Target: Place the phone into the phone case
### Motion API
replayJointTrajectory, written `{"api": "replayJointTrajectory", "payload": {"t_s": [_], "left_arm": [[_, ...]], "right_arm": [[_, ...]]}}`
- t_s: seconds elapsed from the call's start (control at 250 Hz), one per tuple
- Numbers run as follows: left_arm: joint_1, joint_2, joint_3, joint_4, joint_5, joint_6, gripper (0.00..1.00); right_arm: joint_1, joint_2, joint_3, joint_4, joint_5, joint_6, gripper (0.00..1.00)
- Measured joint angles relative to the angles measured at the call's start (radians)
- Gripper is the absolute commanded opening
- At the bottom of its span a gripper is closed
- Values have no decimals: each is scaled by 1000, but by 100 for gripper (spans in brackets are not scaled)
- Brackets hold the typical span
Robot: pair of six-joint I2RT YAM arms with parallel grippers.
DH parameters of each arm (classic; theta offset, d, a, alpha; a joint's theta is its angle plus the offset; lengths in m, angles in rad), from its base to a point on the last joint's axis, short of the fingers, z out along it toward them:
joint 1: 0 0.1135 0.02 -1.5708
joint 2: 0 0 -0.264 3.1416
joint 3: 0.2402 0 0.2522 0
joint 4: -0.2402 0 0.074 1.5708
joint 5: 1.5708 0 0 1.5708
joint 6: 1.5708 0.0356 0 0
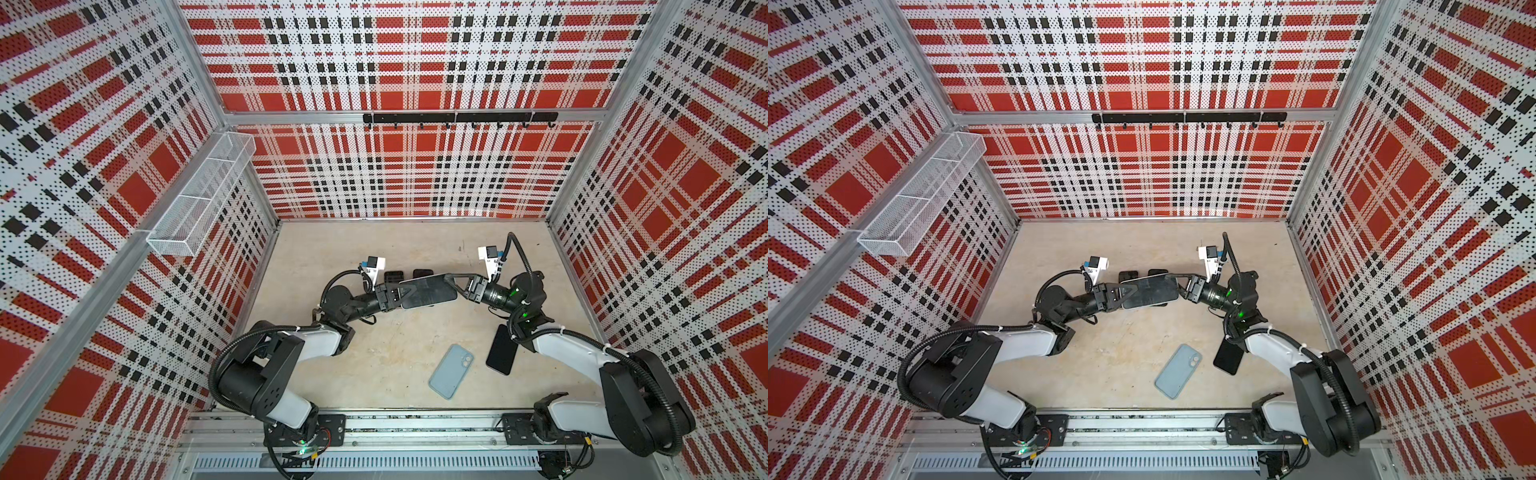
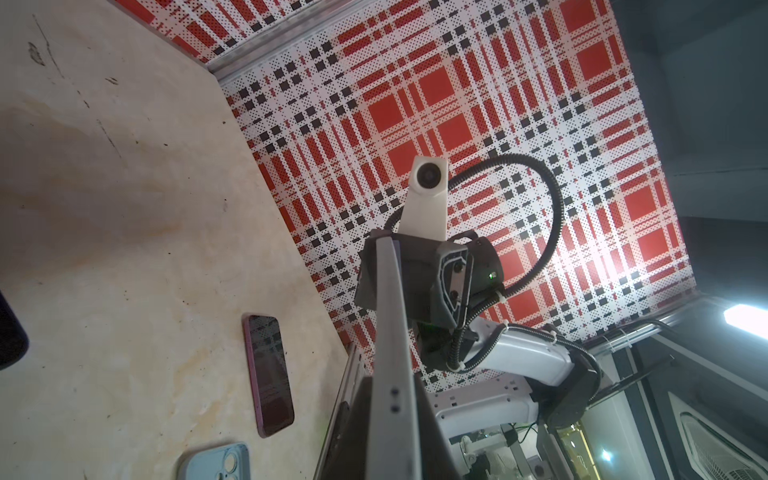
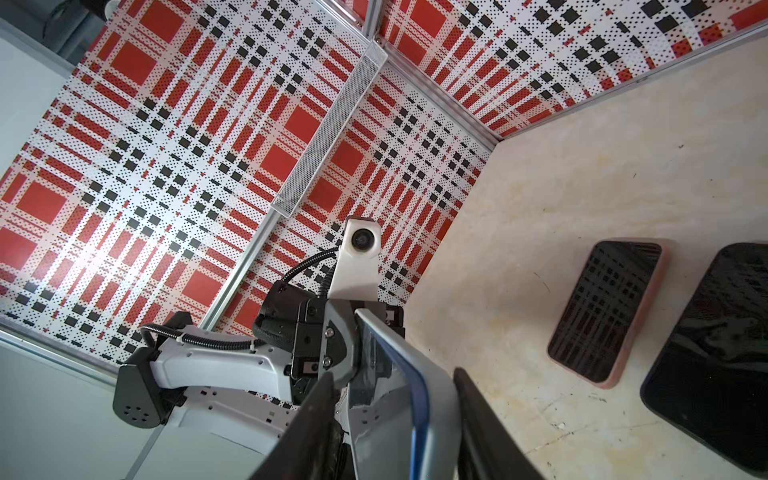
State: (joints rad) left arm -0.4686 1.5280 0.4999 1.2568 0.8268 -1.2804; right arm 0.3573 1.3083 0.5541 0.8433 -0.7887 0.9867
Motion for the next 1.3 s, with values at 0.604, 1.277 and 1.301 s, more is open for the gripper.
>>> {"api": "replayJointTrajectory", "payload": {"t_s": [0.604,1.277,1.301], "left_arm": [[-29,-5,1,-13,17,-6,0],[-87,-200,154,-290,-346,57,0],[-92,-202,158,-298,-354,60,0]], "right_arm": [[-12,-65,10,-122,10,-73,6],[103,-284,-185,-36,419,42,67],[117,-276,-186,-10,432,48,67]]}}
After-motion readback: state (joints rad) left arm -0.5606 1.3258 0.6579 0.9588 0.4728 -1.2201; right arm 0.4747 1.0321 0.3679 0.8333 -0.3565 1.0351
